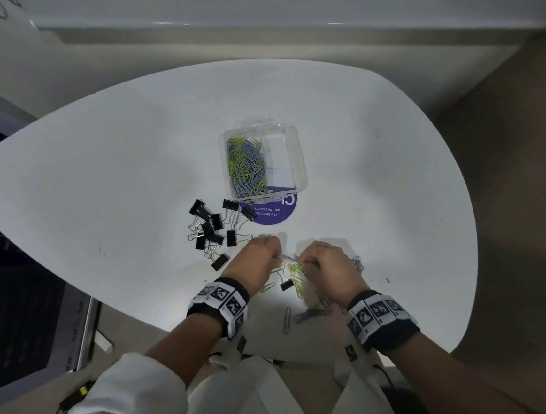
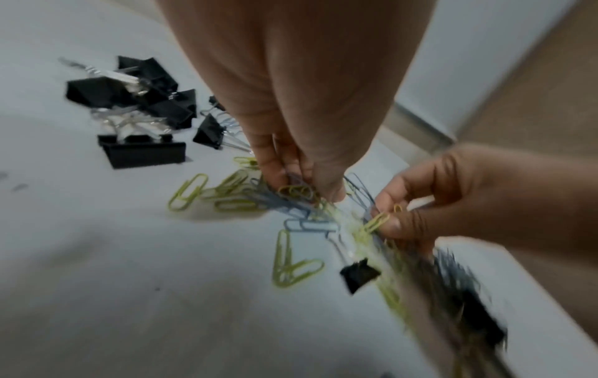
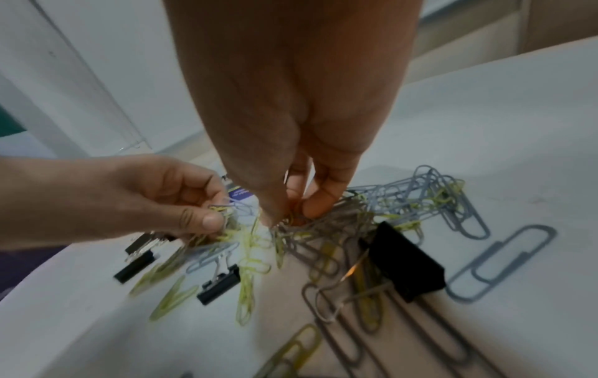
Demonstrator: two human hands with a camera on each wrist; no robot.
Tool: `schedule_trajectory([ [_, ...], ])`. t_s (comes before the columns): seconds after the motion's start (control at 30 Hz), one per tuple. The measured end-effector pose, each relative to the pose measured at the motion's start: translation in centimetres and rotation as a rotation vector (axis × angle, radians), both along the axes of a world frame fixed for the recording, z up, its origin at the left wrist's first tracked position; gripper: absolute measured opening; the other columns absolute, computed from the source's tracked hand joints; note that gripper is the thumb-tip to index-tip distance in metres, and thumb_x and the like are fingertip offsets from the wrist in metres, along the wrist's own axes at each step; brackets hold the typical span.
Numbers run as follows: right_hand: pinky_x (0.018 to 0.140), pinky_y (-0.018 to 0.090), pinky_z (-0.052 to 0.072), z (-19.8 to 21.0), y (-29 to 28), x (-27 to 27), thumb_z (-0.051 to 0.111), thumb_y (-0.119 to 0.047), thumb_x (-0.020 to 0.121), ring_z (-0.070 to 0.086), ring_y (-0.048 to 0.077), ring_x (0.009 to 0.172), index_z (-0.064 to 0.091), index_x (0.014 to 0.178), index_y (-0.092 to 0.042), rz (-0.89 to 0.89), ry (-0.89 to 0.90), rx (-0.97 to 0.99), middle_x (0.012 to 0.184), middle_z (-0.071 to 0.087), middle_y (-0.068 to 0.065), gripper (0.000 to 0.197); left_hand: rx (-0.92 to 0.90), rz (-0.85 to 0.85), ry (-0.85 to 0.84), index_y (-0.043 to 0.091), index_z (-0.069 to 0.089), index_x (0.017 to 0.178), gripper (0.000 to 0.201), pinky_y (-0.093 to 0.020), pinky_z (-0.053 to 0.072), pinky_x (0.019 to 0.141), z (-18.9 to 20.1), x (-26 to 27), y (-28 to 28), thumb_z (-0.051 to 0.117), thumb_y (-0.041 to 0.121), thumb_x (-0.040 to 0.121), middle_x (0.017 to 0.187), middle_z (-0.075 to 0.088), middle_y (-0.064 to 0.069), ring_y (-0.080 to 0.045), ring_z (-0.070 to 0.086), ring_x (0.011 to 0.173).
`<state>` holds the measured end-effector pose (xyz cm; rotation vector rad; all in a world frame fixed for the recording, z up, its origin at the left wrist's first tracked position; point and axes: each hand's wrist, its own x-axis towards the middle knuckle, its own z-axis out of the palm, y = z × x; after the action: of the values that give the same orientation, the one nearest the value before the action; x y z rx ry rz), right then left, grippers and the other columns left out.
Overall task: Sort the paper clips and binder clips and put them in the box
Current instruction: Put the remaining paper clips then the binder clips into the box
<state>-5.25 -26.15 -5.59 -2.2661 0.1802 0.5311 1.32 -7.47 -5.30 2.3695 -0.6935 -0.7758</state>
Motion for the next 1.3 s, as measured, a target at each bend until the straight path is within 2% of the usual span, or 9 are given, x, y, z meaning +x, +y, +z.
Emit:
schedule_trajectory([
  [0.17,0.078,0.014,0.05,0.4,-1.1,0.4,0.072,-0.011,0.086,0.067,0.003,0.081,0.072,0.086,-0.019,-0.223,0.056,0.193,0.086,0.073,-0.008,0.008,-0.266,0.431,0.325,0.011,0.061,0.09,0.005,-0.021,0.049,0.068,0.5,0.5,1.1,0.065,0.013,0.089,0.082,0.068,-0.005,-0.013,0.062,0.072],
  [0.3,0.085,0.022,0.051,0.4,-1.7,0.8,0.073,-0.014,0.086,0.069,0.008,0.089,0.073,0.091,-0.016,-0.381,0.202,0.351,0.092,0.076,-0.003,0.005,-0.405,0.696,0.688,0.011,0.06,0.088,0.007,-0.026,0.05,0.064,1.1,1.2,0.9,0.058,0.013,0.094,0.081,0.066,-0.005,-0.015,0.057,0.072],
  [0.43,0.063,0.025,0.045,0.6,-1.1,1.5,0.065,-0.006,0.085,0.057,0.014,0.065,0.069,0.086,-0.005,-0.589,0.315,0.59,0.083,0.072,0.011,0.004,-0.509,0.928,1.019,0.011,0.053,0.075,0.019,-0.025,0.031,0.056,1.8,1.6,0.3,0.044,0.011,0.092,0.067,0.049,-0.004,-0.014,0.04,0.057],
  [0.53,0.053,0.02,0.044,0.9,-0.5,1.9,0.05,-0.001,0.089,0.052,0.012,0.056,0.06,0.078,-0.003,-0.638,0.349,0.568,0.067,0.059,0.005,0.015,-0.512,1.032,1.165,0.014,0.048,0.065,0.025,-0.025,0.027,0.053,2.2,1.6,-0.1,0.04,0.018,0.087,0.061,0.044,-0.002,-0.014,0.035,0.053],
  [0.63,0.046,0.025,0.036,1.6,0.1,2.4,0.036,-0.006,0.087,0.041,0.016,0.047,0.05,0.065,-0.009,-0.788,0.417,0.8,0.058,0.048,0.005,0.026,-0.489,1.043,1.209,0.016,0.045,0.061,0.026,-0.025,0.025,0.05,2.3,1.6,-0.6,0.04,0.027,0.084,0.058,0.041,0.0,-0.013,0.031,0.049],
  [0.73,0.049,0.028,0.033,1.7,0.5,2.6,0.041,-0.02,0.092,0.039,0.016,0.045,0.049,0.066,-0.012,-0.853,0.444,0.815,0.054,0.046,0.001,0.029,-0.419,1.01,1.192,0.019,0.04,0.059,0.037,-0.025,0.025,0.052,2.4,1.4,-1.0,0.046,0.035,0.092,0.056,0.038,0.002,-0.012,0.028,0.049],
  [0.97,0.054,0.031,0.042,1.5,0.1,2.3,0.059,-0.015,0.092,0.051,0.023,0.054,0.055,0.077,-0.004,-0.631,0.338,0.585,0.062,0.054,0.011,0.019,-0.5,1.053,1.129,0.015,0.046,0.08,0.017,-0.023,0.032,0.055,1.9,0.7,-0.5,0.056,0.014,0.094,0.064,0.043,-0.001,-0.01,0.036,0.053],
  [1.17,0.059,0.024,0.048,1.7,-0.5,1.4,0.056,-0.002,0.093,0.064,0.014,0.065,0.076,0.09,-0.01,-0.414,0.256,0.472,0.082,0.072,0.01,0.022,-0.597,1.084,1.135,0.009,0.049,0.087,0.019,-0.022,0.043,0.064,1.1,0.5,-0.2,0.056,0.024,0.097,0.078,0.057,-0.009,-0.013,0.052,0.062],
  [1.3,0.063,0.02,0.049,1.7,-0.9,0.8,0.048,-0.003,0.096,0.064,0.012,0.069,0.076,0.084,-0.01,-0.433,0.28,0.432,0.08,0.073,0.002,0.031,-0.577,1.081,1.232,0.009,0.051,0.092,0.018,-0.016,0.045,0.047,1.0,0.4,0.1,0.05,0.025,0.099,0.079,0.061,-0.008,-0.011,0.055,0.056],
])
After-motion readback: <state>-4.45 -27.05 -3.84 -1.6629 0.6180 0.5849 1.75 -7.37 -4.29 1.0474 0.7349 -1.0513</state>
